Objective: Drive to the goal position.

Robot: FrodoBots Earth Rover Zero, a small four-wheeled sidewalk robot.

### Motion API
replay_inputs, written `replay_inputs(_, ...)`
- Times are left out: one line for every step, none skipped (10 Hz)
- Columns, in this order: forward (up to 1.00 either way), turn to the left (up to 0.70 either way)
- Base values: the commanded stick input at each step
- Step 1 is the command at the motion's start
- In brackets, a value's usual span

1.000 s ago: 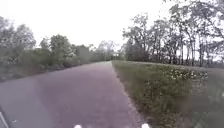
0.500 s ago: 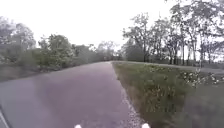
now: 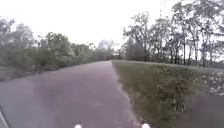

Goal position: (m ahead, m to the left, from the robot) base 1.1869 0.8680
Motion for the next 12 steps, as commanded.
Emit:
replay_inputs(1.0,0.25)
replay_inputs(1.0,0.1)
replay_inputs(1.0,0.0)
replay_inputs(1.0,0.0)
replay_inputs(1.0,0.0)
replay_inputs(1.0,0.0)
replay_inputs(1.0,0.0)
replay_inputs(1.0,0.0)
replay_inputs(1.0,0.0)
replay_inputs(1.0,0.0)
replay_inputs(1.0,0.0)
replay_inputs(1.0,0.0)
